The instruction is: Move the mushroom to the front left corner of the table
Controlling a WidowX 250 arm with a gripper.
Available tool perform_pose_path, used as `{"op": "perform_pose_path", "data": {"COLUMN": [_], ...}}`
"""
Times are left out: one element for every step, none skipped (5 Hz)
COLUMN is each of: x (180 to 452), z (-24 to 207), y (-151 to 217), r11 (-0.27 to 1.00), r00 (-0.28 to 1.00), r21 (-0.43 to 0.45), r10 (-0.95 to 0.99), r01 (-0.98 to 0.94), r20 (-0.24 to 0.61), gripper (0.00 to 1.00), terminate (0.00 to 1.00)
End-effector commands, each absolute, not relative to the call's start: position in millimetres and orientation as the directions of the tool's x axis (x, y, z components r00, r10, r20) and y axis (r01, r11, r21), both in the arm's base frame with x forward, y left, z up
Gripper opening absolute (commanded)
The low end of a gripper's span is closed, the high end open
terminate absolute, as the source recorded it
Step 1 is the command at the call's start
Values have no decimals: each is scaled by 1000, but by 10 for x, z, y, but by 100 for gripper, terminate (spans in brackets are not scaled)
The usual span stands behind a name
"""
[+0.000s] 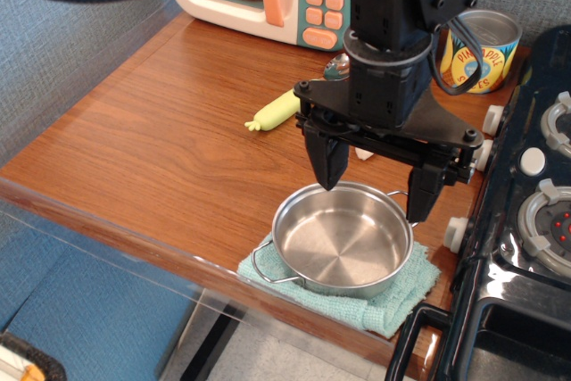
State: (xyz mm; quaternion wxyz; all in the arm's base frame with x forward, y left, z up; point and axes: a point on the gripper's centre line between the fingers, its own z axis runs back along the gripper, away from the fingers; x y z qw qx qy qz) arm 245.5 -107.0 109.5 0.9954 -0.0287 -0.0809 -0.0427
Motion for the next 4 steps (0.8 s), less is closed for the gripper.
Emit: {"op": "perform_pose_path", "data": {"x": [2455, 2803, 3167, 3578], "z": [1095, 976, 895, 823], "y": [-1070, -981, -888, -690], "r11": [995, 999, 1000, 999], "r00": [983, 986, 986, 977], "r21": [-50, -15, 21, 44], "r10": [-80, -44, -27, 22], "r01": [90, 47, 24, -32], "r20": [163, 162, 166, 214], "gripper": [100, 100, 100, 100], "terminate": [0, 0, 0, 0]}}
